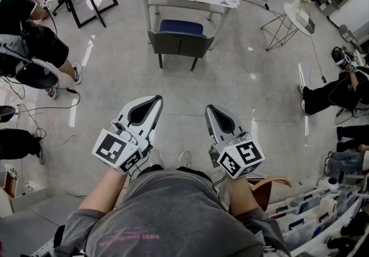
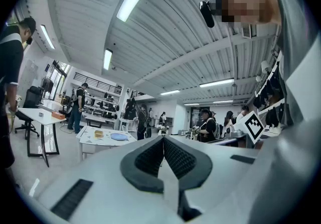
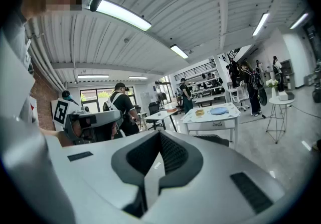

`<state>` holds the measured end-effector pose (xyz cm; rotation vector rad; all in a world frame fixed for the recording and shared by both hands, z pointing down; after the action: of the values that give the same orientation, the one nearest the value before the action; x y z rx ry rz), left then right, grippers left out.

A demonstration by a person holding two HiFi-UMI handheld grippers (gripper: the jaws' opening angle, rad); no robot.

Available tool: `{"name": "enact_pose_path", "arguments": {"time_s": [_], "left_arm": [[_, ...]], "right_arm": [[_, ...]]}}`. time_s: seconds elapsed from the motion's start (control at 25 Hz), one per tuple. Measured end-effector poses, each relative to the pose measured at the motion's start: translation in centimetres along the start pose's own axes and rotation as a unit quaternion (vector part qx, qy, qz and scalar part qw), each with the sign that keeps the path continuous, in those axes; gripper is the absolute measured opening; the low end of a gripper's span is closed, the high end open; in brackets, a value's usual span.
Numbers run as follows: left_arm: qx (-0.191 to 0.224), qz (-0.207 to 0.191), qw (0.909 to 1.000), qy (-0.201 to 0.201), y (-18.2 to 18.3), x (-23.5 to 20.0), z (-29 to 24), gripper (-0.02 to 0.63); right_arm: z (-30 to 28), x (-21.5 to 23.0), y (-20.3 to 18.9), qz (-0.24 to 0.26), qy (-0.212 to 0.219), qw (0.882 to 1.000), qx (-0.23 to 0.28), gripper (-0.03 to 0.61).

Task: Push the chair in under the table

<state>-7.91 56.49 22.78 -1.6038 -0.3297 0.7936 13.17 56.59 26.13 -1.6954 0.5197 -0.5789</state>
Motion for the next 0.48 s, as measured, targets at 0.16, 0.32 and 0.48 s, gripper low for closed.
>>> {"name": "enact_pose_path", "arguments": {"time_s": [0.16,0.32,0.48], "left_arm": [[0.0,-0.001,1.0,0.0,-0.15,-0.17,0.28,0.002],[0.001,-0.001,1.0,0.002,-0.06,-0.35,0.43,0.002],[0.0,-0.001,1.0,0.0,-0.01,-0.34,0.36,0.002]], "right_arm": [[-0.12,-0.25,-0.14,0.002,0.0,1.0,0.001,0.003],[-0.25,-0.24,-0.17,0.002,-0.002,1.0,-0.002,0.003],[-0.23,0.01,-0.06,0.004,-0.013,1.0,-0.004,0.003]]}}
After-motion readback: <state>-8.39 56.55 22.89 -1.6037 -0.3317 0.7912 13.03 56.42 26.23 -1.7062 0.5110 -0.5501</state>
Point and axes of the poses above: the fingertips, and each gripper's own axes: z backward along the fingers, x to its right, y out of its top, the point moved 6 cm from there along z, backward along the fingers, and after that the axes turned 8 degrees about z, right-handed, at the moved point
